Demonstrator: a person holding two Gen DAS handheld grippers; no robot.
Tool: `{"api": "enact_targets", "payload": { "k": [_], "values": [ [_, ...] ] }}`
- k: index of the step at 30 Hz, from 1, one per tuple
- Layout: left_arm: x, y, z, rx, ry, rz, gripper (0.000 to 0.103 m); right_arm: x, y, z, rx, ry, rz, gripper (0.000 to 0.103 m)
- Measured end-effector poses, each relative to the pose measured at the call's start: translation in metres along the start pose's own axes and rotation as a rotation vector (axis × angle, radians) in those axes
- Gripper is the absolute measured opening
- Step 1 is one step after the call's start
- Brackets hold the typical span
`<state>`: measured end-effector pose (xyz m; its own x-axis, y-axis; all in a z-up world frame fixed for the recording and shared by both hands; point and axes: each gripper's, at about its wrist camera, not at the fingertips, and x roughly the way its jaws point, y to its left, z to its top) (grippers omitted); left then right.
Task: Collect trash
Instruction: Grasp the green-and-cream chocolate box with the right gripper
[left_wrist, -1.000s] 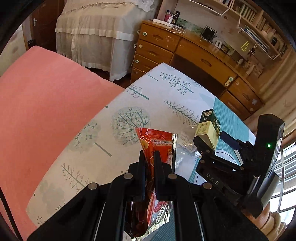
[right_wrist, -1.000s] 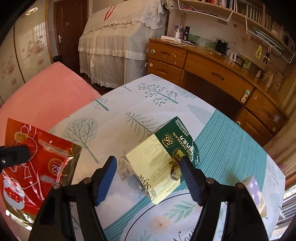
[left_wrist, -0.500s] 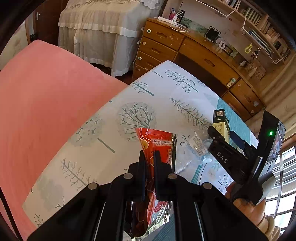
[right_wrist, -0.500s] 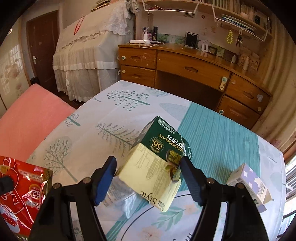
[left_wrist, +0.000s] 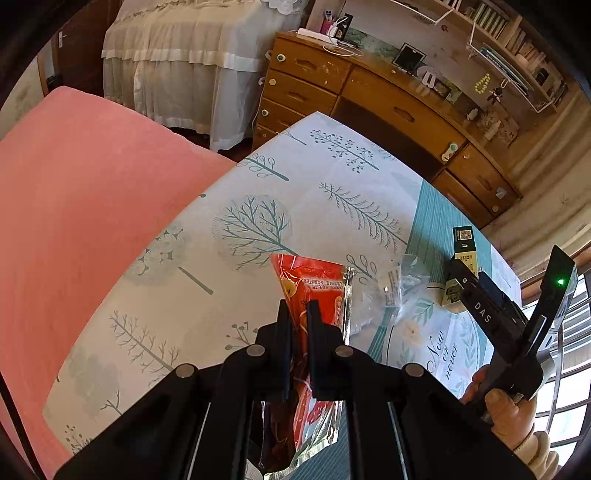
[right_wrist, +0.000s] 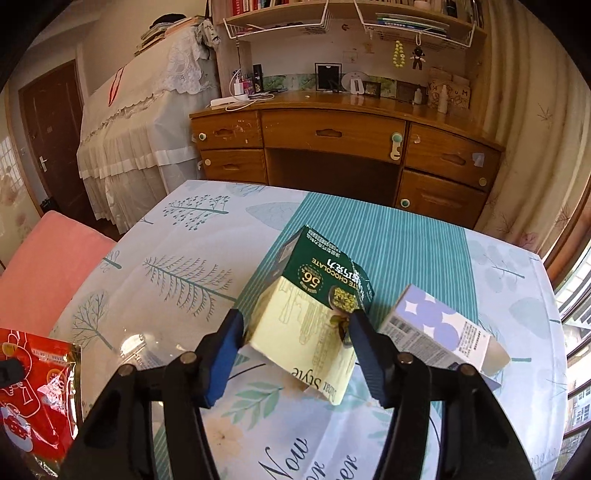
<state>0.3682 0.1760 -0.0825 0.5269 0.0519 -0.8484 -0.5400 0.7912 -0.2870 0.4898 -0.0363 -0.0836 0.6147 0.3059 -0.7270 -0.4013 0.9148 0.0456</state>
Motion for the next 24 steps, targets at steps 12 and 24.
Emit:
{"api": "enact_targets", "payload": {
  "k": [12, 24],
  "values": [
    [-0.013, -0.013, -0.015, 0.039, 0.004, -0.031, 0.005, -0.027, -0.032, -0.010, 0.078, -0.003, 0.001, 0.038],
    [-0.018, -0.016, -0.022, 0.043, 0.019, -0.034, 0.005, -0.018, -0.061, -0.031, 0.194, 0.114, -0.014, 0.042]
  ]
}}
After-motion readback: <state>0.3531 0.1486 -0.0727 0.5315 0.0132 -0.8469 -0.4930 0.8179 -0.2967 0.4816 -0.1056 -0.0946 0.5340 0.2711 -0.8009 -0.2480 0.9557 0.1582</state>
